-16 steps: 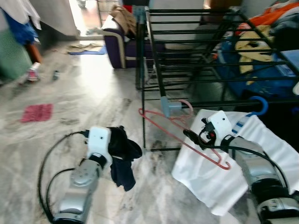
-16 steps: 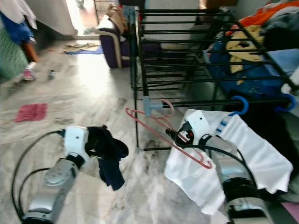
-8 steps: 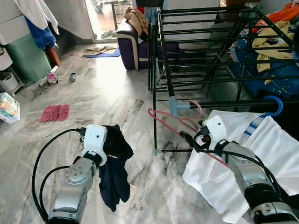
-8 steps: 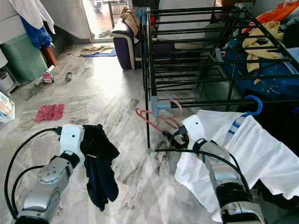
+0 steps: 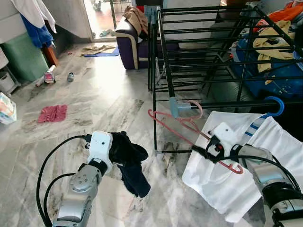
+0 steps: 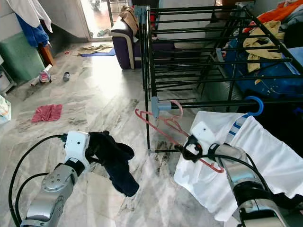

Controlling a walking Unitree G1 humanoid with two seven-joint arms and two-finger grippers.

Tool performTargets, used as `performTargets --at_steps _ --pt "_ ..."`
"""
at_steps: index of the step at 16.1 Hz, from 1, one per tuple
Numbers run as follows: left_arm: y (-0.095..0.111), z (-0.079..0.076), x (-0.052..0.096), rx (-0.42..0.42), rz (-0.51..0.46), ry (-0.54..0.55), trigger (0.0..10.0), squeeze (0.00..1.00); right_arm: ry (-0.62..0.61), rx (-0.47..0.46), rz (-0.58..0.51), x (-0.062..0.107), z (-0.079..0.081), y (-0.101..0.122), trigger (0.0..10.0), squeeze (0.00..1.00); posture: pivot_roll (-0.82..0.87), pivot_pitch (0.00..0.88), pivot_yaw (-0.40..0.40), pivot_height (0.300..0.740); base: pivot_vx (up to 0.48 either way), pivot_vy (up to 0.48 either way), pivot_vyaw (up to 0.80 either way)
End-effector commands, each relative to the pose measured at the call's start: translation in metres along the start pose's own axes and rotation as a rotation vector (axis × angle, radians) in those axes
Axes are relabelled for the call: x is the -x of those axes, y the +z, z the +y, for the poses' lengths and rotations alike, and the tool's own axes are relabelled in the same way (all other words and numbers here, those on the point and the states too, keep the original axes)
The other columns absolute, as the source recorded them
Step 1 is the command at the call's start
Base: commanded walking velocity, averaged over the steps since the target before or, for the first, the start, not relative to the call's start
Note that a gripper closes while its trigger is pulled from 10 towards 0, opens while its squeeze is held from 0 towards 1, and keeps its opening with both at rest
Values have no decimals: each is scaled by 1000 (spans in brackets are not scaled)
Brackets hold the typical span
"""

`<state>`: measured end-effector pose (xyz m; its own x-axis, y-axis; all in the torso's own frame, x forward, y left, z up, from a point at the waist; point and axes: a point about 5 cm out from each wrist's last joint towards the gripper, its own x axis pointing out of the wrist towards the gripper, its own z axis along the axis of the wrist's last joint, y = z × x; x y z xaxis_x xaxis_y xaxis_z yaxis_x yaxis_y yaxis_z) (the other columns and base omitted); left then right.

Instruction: Hang hanger

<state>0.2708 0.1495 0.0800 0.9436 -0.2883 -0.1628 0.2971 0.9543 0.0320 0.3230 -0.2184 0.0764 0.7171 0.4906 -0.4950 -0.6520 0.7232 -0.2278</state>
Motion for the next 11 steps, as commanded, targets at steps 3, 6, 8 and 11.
performTargets --at_steps 3,6,8,11 --pt "7 1 3 -7 -25 12 10000 0 50 41 11 -2 -5 8 7333 0 100 43 2 740 0 0 0" --pt "5 -2 6 4 -19 13 10000 0 34 63 22 -6 -8 10 0 0 107 45 -7 740 0 0 0" --pt "5 -3 6 7 -17 10 10000 0 20 78 18 -7 -12 14 0 0 104 46 -7 740 0 0 0" --pt "5 -4 5 8 -14 2 10000 0 33 97 13 -6 -15 18 235 0 101 47 -7 740 0 0 0"
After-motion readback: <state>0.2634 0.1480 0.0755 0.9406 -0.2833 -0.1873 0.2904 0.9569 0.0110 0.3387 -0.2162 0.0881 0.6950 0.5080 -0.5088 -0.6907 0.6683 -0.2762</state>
